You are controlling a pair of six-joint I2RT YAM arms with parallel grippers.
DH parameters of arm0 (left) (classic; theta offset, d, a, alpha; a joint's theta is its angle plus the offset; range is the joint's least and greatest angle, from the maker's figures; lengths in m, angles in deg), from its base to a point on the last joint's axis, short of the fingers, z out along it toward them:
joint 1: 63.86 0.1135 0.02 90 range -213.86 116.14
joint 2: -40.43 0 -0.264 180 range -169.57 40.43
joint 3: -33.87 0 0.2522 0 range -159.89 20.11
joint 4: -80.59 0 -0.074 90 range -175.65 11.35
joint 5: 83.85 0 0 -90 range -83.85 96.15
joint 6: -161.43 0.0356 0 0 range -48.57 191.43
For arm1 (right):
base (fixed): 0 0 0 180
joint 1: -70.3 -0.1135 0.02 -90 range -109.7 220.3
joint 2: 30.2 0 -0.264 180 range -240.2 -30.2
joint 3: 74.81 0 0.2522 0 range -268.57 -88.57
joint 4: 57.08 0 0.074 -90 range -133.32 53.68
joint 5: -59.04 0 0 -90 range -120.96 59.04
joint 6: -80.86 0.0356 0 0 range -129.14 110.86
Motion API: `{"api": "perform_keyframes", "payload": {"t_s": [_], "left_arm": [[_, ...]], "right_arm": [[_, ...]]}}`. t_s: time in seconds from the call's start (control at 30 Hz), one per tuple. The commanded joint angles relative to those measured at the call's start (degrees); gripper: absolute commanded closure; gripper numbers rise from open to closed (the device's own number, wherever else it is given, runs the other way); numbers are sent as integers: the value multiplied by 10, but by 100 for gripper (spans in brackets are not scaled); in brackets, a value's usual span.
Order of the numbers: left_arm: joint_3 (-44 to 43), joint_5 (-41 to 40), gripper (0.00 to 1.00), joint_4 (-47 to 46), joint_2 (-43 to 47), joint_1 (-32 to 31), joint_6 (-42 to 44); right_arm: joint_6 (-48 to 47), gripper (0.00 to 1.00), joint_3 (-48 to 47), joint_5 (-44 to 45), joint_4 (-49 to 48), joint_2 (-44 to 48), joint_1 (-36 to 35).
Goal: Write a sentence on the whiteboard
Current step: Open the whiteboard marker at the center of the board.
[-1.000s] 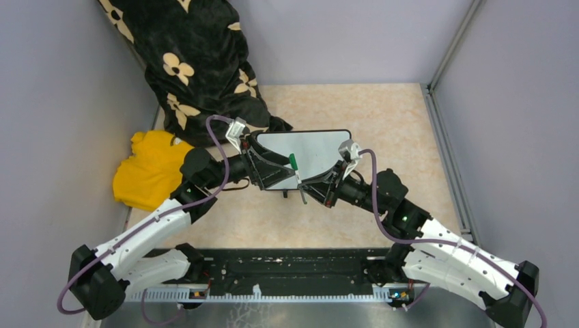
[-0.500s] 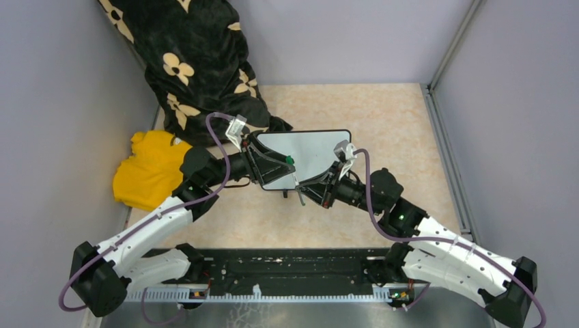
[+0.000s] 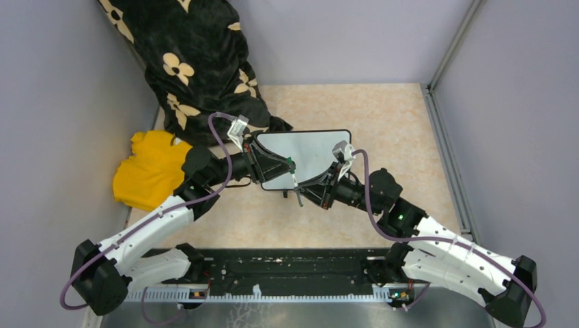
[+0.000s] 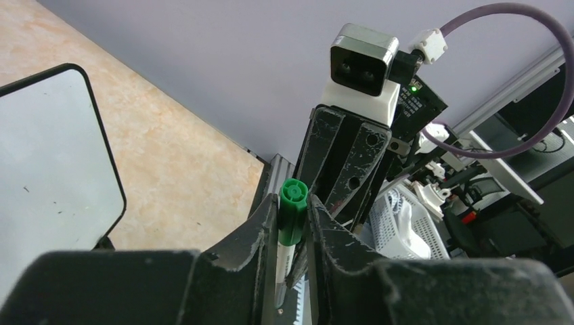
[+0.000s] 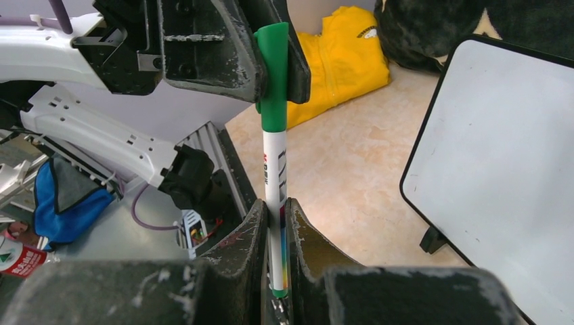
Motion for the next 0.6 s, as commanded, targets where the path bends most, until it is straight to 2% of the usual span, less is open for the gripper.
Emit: {"api": "perform_keyframes", "payload": {"t_s": [0.0, 0.13, 0.2, 0.3, 0.37, 0.47, 0.57], "left_arm": [[-6, 17, 79, -24, 0, -2, 5], [-2, 19, 100, -18, 5, -2, 11], [1, 17, 100, -18, 10, -2, 12], [8, 9, 100, -23, 26, -2, 6], [12, 4, 100, -30, 36, -2, -1], [18, 6, 100, -42, 50, -2, -17], [27, 23, 100, -72, 56, -2, -35]], "right_arm": [[0, 100, -16, -2, -26, 1, -5], [3, 100, -18, -3, -21, 5, -6], [12, 100, -15, -3, -22, 11, -6], [35, 73, -4, -3, -39, 25, -6], [53, 61, 2, -6, -52, 33, -5], [78, 51, 4, -22, -73, 34, -6], [105, 47, 1, -48, -108, 21, -6]]}}
